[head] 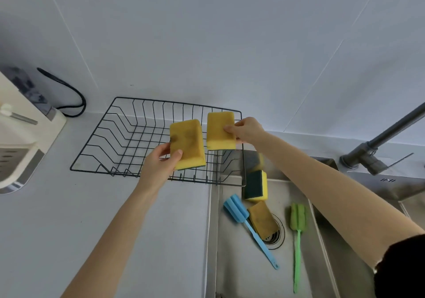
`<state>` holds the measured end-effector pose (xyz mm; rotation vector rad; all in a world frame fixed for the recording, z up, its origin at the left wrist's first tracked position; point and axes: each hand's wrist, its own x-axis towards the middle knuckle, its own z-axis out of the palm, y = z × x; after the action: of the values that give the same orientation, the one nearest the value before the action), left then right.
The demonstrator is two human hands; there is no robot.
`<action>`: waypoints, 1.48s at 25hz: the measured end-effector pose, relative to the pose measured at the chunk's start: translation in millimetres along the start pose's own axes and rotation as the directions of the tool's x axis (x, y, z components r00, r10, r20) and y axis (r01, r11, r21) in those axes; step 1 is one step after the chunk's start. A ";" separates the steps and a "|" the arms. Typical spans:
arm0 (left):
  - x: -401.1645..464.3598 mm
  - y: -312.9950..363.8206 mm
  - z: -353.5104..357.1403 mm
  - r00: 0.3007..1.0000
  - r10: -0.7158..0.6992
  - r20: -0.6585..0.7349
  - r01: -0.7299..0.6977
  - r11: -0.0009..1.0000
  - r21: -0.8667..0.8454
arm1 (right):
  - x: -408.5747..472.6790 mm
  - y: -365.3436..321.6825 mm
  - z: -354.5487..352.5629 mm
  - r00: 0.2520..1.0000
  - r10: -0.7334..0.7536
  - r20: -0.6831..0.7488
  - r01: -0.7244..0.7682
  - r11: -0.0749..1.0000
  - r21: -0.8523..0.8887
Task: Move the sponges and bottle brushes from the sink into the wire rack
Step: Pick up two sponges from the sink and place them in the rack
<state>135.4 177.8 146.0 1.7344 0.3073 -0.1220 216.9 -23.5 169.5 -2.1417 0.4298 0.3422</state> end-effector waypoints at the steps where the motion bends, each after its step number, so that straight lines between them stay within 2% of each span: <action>1: 4.2 -0.4 0.6 1.000 -0.010 -0.013 0.010 1.000 0.012 | 8.3 -4.2 5.2 1.000 -0.011 -0.006 0.010 0.997 -0.079; 5: 21.4 -3.5 1.2 0.998 -0.037 -0.050 0.040 0.997 0.060 | 35.3 -13.3 32.4 0.997 -0.077 0.017 0.077 0.913 -0.401; 7: 28.1 -4.8 1.1 0.998 -0.047 -0.051 0.050 0.997 0.052 | 44.6 -13.3 46.4 0.996 -0.091 0.024 0.090 0.861 -0.501; 13: 36.3 -9.0 1.5 0.996 -0.061 -0.061 0.066 0.995 0.079 | 53.6 -11.6 60.2 0.995 -0.087 0.047 0.098 0.787 -0.609; 15: 37.4 -10.4 0.6 0.996 -0.064 -0.059 0.068 0.995 0.075 | 49.0 -10.2 60.0 0.989 -0.139 0.046 0.135 0.742 -0.657; 18: 39.4 -11.8 -0.5 0.995 -0.074 -0.062 0.077 0.996 0.047 | 40.7 -3.1 63.7 0.945 -0.283 0.166 0.311 0.610 -0.729; 21: 39.8 -12.6 -2.5 0.995 -0.071 -0.074 0.074 0.997 0.038 | 40.4 13.9 73.3 0.891 -0.276 0.360 0.448 0.404 -0.798; 23: 42.2 -13.9 -3.9 0.995 -0.071 -0.073 0.074 0.996 0.044 | 44.2 24.1 79.0 0.881 -0.276 0.383 0.459 0.310 -0.832; 31: 53.2 -14.6 -2.4 0.996 -0.072 -0.061 0.076 0.994 0.078 | 40.3 23.3 76.5 0.879 -0.387 0.280 0.402 0.285 -0.870; 37: 73.4 -7.8 3.0 0.998 -0.038 -0.041 0.047 0.971 0.235 | 41.5 26.0 79.3 0.886 -0.375 0.271 0.386 0.276 -0.880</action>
<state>204.0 186.1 119.5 1.9683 0.3688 -0.1641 236.7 20.6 89.8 -3.2602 -0.4864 0.3457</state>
